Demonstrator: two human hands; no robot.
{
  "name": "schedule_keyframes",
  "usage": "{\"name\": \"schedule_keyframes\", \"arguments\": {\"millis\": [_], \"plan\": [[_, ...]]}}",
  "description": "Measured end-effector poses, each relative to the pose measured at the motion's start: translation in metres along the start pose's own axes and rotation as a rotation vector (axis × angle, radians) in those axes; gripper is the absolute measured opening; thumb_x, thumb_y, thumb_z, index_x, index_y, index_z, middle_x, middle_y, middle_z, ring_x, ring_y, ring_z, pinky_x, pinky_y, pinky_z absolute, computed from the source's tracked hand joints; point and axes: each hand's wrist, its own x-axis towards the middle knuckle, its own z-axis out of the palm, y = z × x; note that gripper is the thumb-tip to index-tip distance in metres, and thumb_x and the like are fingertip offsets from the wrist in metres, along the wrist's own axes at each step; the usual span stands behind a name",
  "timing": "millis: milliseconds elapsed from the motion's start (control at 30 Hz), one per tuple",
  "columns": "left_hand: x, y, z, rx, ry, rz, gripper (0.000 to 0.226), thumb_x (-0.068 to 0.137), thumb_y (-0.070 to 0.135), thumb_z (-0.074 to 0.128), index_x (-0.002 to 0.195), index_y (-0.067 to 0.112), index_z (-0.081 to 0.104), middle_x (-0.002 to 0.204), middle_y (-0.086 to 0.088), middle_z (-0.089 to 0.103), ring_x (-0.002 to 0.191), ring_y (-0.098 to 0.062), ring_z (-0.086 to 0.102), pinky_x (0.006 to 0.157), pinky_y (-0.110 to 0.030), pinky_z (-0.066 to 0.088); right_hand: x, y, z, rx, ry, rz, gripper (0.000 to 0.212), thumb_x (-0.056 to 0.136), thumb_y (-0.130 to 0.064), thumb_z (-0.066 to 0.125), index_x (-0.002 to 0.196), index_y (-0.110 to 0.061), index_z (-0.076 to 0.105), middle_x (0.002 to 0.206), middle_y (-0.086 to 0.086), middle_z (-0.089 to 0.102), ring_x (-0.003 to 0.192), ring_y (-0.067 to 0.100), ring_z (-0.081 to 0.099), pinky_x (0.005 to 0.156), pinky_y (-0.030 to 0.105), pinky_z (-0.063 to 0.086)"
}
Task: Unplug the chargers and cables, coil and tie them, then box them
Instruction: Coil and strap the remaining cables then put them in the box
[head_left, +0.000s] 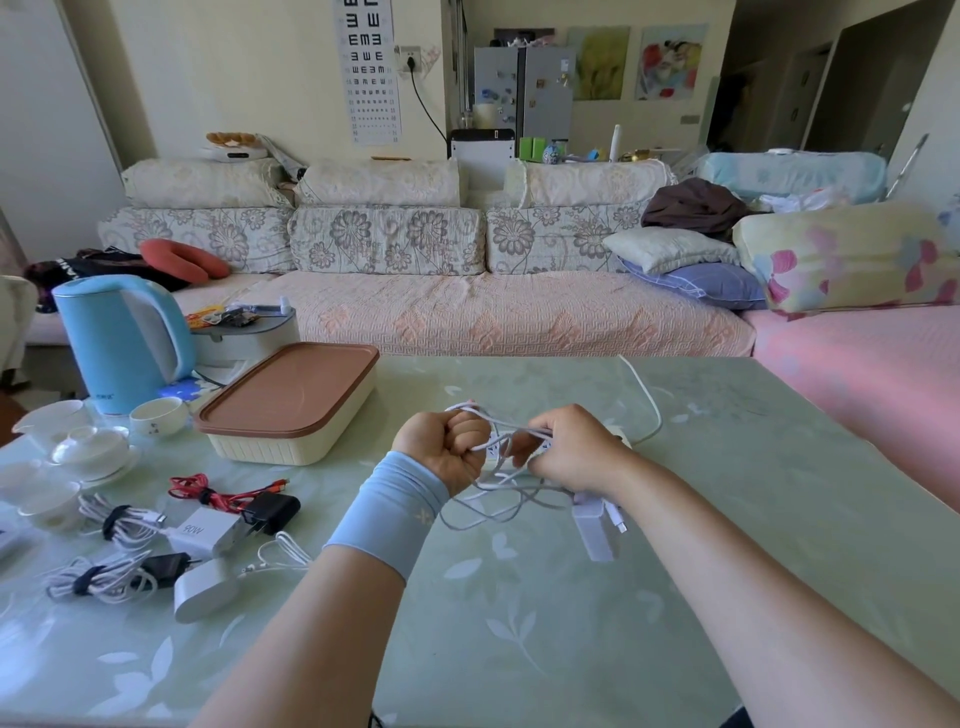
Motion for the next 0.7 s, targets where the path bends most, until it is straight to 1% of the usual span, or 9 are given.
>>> {"name": "schedule_keyframes", "arguments": {"millis": [67, 167, 233, 300, 367, 433, 500, 600, 700], "plan": [[0.001, 0.0, -0.001, -0.064, -0.027, 0.011, 0.048, 0.097, 0.01, 0.033, 0.049, 0.012, 0.03, 0.053, 0.008, 0.014, 0.042, -0.007, 0.012, 0.031, -0.021, 0.012, -0.005, -0.005, 0.001, 0.28, -0.125, 0.066, 0.023, 0.077, -0.014, 0.061, 0.055, -0.019, 0.06, 0.049, -0.003, 0.052, 0.039, 0.011, 0.035, 0.052, 0.027, 0.031], [-0.001, -0.001, 0.001, -0.115, -0.027, 0.078, 0.043, 0.09, 0.006, 0.035, 0.048, 0.013, 0.028, 0.052, 0.008, 0.013, 0.042, -0.007, 0.01, 0.028, -0.023, 0.014, -0.014, -0.012, -0.002, 0.567, -0.515, 0.126, 0.03, 0.089, -0.036, 0.055, 0.093, -0.009, 0.065, 0.093, 0.025, 0.069, 0.033, 0.012, 0.023, 0.039, 0.024, 0.038], [-0.004, 0.0, 0.002, -0.105, -0.003, 0.103, 0.045, 0.096, 0.009, 0.032, 0.051, 0.015, 0.027, 0.046, 0.005, 0.014, 0.039, -0.008, 0.009, 0.027, -0.023, 0.015, -0.016, -0.014, -0.001, 0.548, -0.577, 0.076, 0.031, 0.095, -0.035, 0.06, 0.106, -0.006, 0.058, 0.106, 0.023, 0.07, 0.033, 0.006, 0.034, 0.037, 0.021, 0.04], [-0.006, 0.001, 0.004, -0.043, 0.042, 0.136, 0.044, 0.099, 0.011, 0.028, 0.056, 0.019, 0.025, 0.04, 0.001, 0.02, 0.03, -0.013, 0.014, 0.025, -0.023, 0.016, -0.012, -0.011, 0.0, 0.482, -0.567, 0.049, 0.034, 0.087, -0.035, 0.073, 0.106, -0.01, 0.06, 0.093, 0.014, 0.067, 0.048, 0.01, 0.044, 0.045, 0.022, 0.034], [-0.008, 0.002, 0.007, 0.085, 0.128, 0.207, 0.042, 0.101, 0.011, 0.027, 0.06, 0.019, 0.026, 0.039, 0.002, 0.022, 0.026, -0.014, 0.02, 0.024, -0.021, 0.015, -0.01, -0.007, 0.0, 0.42, -0.617, 0.048, 0.038, 0.074, -0.041, 0.082, 0.098, -0.016, 0.066, 0.075, 0.008, 0.053, 0.06, 0.02, 0.032, 0.051, 0.03, 0.024], [-0.008, 0.003, 0.01, 0.228, 0.237, 0.313, 0.037, 0.1, 0.007, 0.025, 0.067, 0.018, 0.039, 0.04, 0.005, 0.021, 0.026, -0.012, 0.019, 0.025, -0.019, 0.012, -0.012, -0.007, -0.007, 0.36, -0.697, 0.117, 0.031, 0.073, -0.037, 0.079, 0.095, -0.016, 0.071, 0.062, 0.002, 0.04, 0.051, 0.013, 0.032, 0.042, 0.023, 0.029], [-0.01, 0.004, 0.011, 0.31, 0.313, 0.38, 0.035, 0.097, 0.003, 0.022, 0.079, 0.016, 0.049, 0.041, 0.006, 0.022, 0.027, -0.01, 0.018, 0.026, -0.017, 0.011, -0.016, -0.008, -0.014, 0.252, -0.74, 0.153, 0.044, 0.073, -0.035, 0.079, 0.104, -0.004, 0.069, 0.062, 0.001, 0.037, 0.048, 0.01, 0.034, 0.04, 0.022, 0.034], [-0.014, 0.003, 0.012, 0.458, 0.392, 0.449, 0.037, 0.094, 0.002, 0.019, 0.083, 0.017, 0.051, 0.043, 0.007, 0.024, 0.029, -0.009, 0.018, 0.028, -0.015, 0.011, -0.018, -0.012, -0.019, 0.172, -0.768, 0.136, 0.018, 0.088, -0.018, 0.061, 0.099, -0.016, 0.075, 0.061, -0.005, 0.051, 0.047, 0.008, 0.038, 0.041, 0.022, 0.038], [-0.015, 0.002, 0.014, 0.609, 0.486, 0.53, 0.034, 0.097, 0.005, 0.023, 0.08, 0.017, 0.05, 0.041, 0.008, 0.026, 0.028, -0.008, 0.017, 0.031, -0.012, 0.012, -0.017, -0.014, -0.023, 0.09, -0.715, 0.185, 0.039, 0.085, -0.009, 0.042, 0.097, -0.021, 0.077, 0.078, -0.006, 0.066, 0.044, 0.01, 0.032, 0.043, 0.024, 0.04]]}}
